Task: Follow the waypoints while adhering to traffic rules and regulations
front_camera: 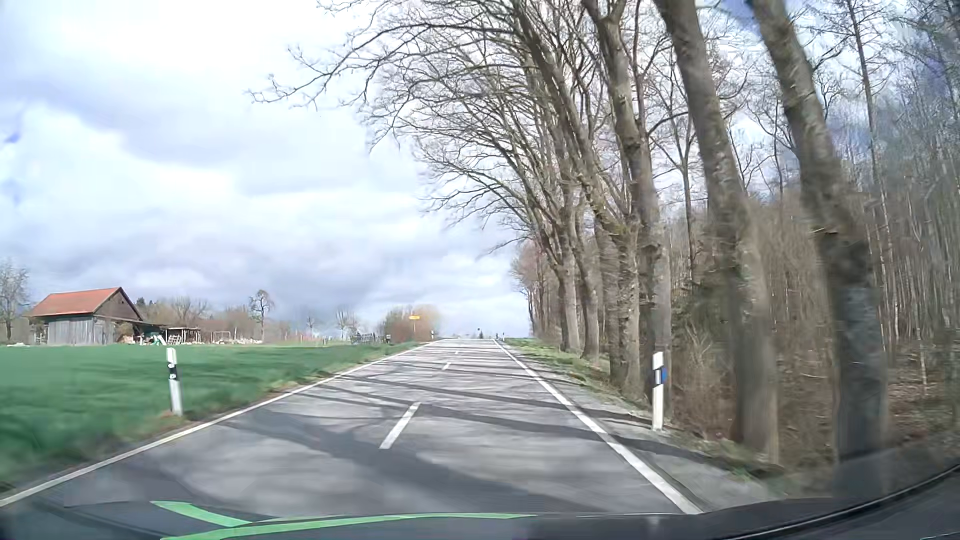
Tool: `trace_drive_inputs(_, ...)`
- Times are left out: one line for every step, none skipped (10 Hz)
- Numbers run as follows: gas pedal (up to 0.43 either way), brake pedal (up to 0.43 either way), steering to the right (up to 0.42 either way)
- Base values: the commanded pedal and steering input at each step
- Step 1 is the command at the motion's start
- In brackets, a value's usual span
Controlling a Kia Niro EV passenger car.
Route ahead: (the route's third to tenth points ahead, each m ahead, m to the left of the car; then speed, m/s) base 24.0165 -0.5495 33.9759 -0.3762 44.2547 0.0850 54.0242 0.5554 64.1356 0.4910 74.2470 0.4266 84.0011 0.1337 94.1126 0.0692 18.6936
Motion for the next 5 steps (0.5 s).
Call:
trace_drive_inputs(0.331, 0.000, 0.002)
trace_drive_inputs(0.331, 0.000, 0.001)
trace_drive_inputs(0.331, 0.000, 0.001)
trace_drive_inputs(0.331, 0.000, 0.001)
trace_drive_inputs(0.331, 0.000, 0.001)
